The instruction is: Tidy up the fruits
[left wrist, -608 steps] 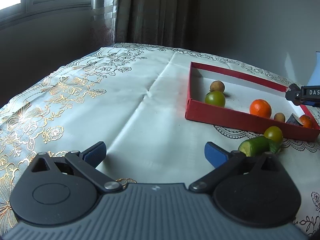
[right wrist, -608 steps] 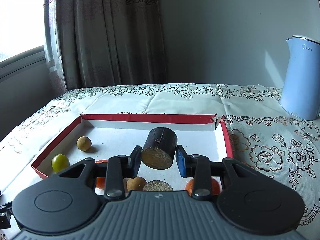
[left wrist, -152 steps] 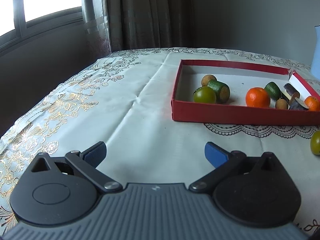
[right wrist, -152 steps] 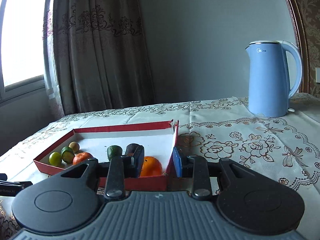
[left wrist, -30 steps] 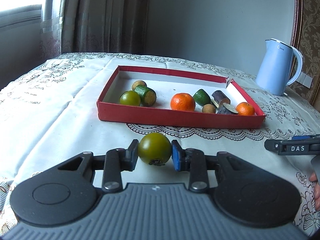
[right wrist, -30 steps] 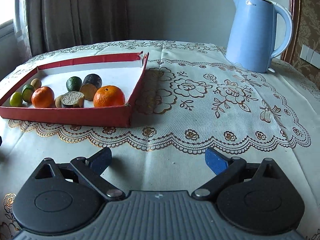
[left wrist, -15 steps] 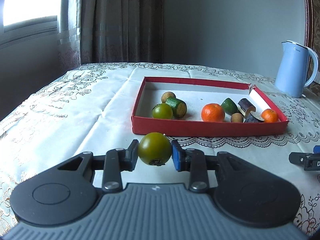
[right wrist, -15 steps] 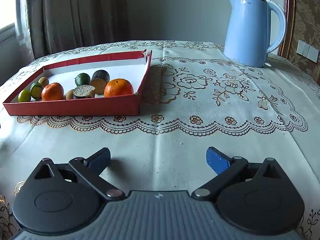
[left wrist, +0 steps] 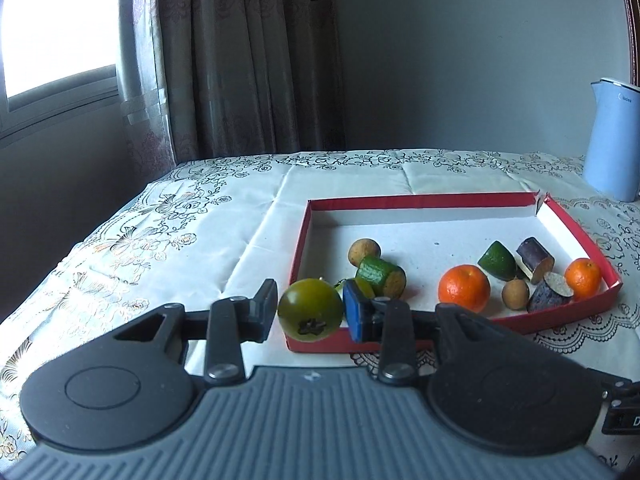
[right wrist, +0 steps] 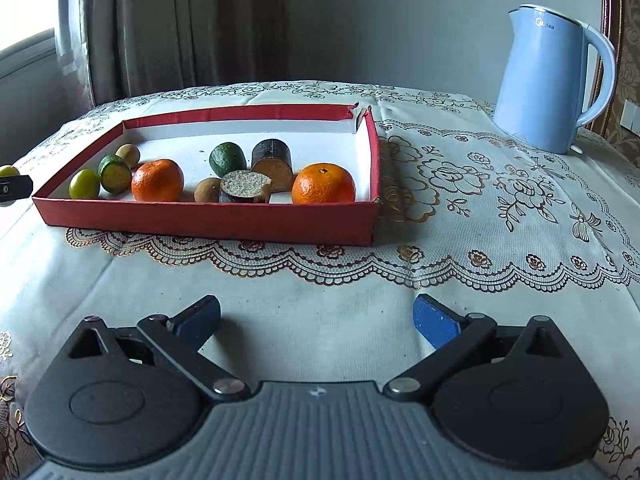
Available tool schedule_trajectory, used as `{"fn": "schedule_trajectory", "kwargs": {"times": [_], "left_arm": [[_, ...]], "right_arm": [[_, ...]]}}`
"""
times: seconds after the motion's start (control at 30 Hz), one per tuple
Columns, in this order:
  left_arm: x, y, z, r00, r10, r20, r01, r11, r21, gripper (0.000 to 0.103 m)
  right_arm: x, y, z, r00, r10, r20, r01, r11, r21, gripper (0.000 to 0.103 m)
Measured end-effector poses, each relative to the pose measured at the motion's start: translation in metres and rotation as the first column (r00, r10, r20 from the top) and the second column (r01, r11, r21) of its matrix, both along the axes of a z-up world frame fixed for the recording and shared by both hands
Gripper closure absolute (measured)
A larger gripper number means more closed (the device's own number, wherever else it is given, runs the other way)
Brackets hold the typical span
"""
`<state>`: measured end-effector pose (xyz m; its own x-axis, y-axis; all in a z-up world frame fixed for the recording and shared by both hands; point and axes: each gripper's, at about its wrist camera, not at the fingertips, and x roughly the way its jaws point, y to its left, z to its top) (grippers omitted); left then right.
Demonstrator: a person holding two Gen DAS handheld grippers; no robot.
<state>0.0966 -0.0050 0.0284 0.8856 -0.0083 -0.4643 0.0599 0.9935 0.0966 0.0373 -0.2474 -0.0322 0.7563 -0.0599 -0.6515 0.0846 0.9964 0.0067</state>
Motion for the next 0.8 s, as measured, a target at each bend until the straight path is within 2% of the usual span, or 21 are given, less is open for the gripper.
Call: {"fn": "schedule_trajectory", "kwargs": {"times": [0.03,0.07,0.1,0.2,0.33,0.47,0.6,0.67,0.8], "left_arm": [[0.007,-0.006,0.003,1.0,0.004,0.009,-0.004,1.0,0.016,0.06],[0.014,-0.011,0.004,1.0,0.003,0.013,-0.003,0.999,0.032,0.047],[0.021,-0.017,0.006,1.0,0.002,0.023,-0.003,0.999,0.051,0.041],[0.038,-0.029,0.004,1.0,-0.001,0.014,0.0,0.998,0.068,0.036],[0.051,-0.032,-0.004,1.0,-0.009,-0.026,0.009,1.0,0.017,0.027],[0.04,-0.015,-0.003,0.999,-0.022,-0.028,0.021,0.999,-0.045,0.027],[0.008,0.022,0.006,0.998,-0.061,-0.001,0.06,0.992,-0.108,0.03],[-0.011,0.034,0.007,0.997,-0.076,0.005,0.076,0.993,-0.09,0.031],[-0.038,0.032,-0.005,0.988,-0.155,-0.014,0.155,0.988,0.0,0.03]], "right_arm": [[-0.001,-0.002,0.0,1.0,-0.001,0.005,0.001,1.0,0.014,0.0],[-0.002,-0.004,0.0,1.0,-0.003,0.012,0.003,1.0,0.028,0.0],[-0.002,-0.005,0.001,1.0,-0.004,0.016,0.003,0.999,0.039,0.0],[-0.003,-0.007,0.001,1.0,-0.005,0.023,0.004,0.998,0.055,0.0],[-0.004,-0.011,0.001,0.999,-0.009,0.036,0.006,0.996,0.085,0.0],[-0.005,-0.015,0.002,0.999,-0.01,0.046,0.005,0.994,0.113,0.0],[-0.007,-0.02,0.002,0.998,-0.014,0.061,0.004,0.989,0.15,0.0],[-0.007,-0.021,0.002,0.998,-0.015,0.064,0.005,0.988,0.157,0.0],[-0.006,-0.02,0.002,0.998,-0.016,0.062,0.006,0.988,0.151,0.0]]}}
